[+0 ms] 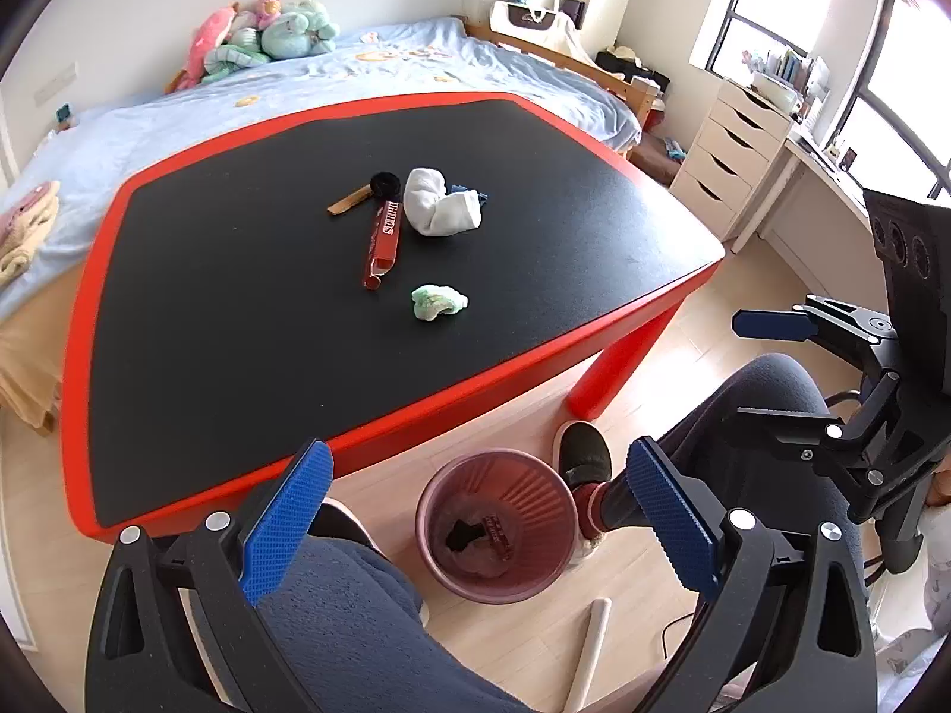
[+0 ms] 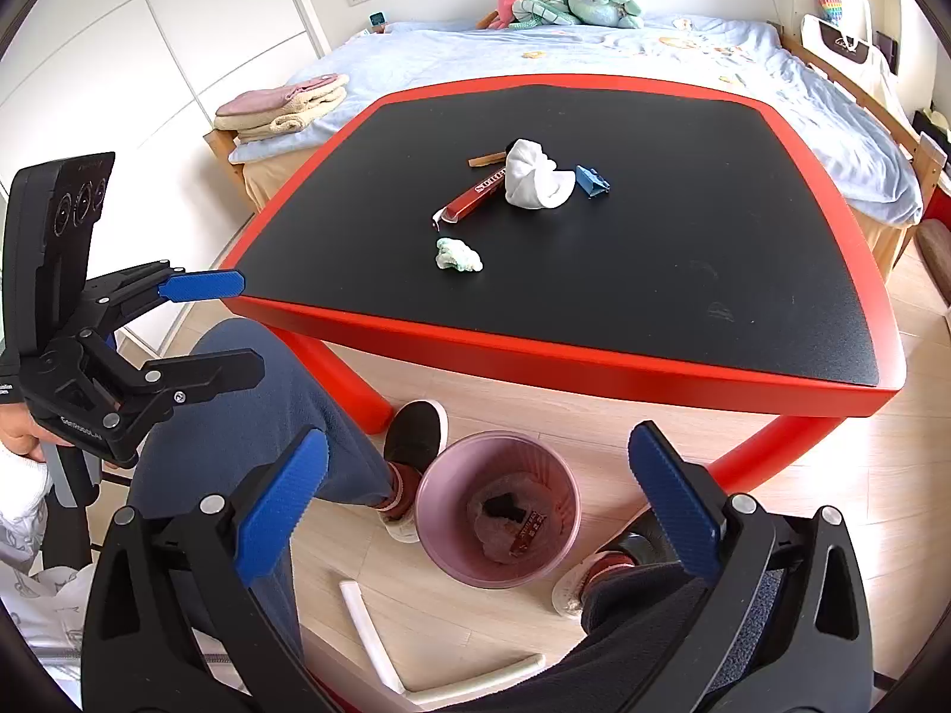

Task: Collect trash
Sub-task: 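Open both tools to drop the cloth and red box into the bin, then grasp the white sock with the right tool while the left tool grasps the red SURPRISE box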

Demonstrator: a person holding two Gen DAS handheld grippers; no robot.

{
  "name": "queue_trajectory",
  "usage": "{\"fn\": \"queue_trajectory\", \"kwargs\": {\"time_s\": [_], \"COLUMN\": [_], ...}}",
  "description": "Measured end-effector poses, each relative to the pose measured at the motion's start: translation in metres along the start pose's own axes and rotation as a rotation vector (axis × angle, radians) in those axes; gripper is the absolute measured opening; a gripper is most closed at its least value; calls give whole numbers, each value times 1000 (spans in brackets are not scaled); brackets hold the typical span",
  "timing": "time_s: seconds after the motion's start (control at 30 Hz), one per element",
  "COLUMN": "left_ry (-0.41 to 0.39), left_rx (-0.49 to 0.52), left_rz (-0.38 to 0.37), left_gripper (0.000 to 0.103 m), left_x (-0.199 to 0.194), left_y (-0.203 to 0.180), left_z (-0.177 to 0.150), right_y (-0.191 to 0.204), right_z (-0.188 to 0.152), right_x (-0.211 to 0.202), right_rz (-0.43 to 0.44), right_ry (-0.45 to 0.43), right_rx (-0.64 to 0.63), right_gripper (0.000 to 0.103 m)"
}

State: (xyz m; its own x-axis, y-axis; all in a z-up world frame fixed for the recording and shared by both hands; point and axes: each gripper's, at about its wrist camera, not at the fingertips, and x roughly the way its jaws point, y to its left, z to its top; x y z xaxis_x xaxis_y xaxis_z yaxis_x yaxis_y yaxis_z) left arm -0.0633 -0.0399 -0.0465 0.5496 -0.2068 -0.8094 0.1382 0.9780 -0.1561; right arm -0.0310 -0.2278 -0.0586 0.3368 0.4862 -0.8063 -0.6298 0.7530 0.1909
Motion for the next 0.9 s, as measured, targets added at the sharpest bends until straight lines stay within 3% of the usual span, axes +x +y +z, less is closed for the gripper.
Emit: {"fn": "queue_trajectory", "kwargs": {"time_s": [0.4,0.9], "left_ry": [-14,-32], "left_rx": [-4,-24], "left_rz": [15,51], "left_gripper": [95,95], "left_x": [-1,19], "left_y": [9,39], "left_z": [10,67], "right_y": [-5,-26], "right_z": [14,80], "right_x": [-4,13], "right_rz": [2,-16], "right_ry": [-14,-48], "right_rx": [-2,-42], "right_gripper": [100,100]}}
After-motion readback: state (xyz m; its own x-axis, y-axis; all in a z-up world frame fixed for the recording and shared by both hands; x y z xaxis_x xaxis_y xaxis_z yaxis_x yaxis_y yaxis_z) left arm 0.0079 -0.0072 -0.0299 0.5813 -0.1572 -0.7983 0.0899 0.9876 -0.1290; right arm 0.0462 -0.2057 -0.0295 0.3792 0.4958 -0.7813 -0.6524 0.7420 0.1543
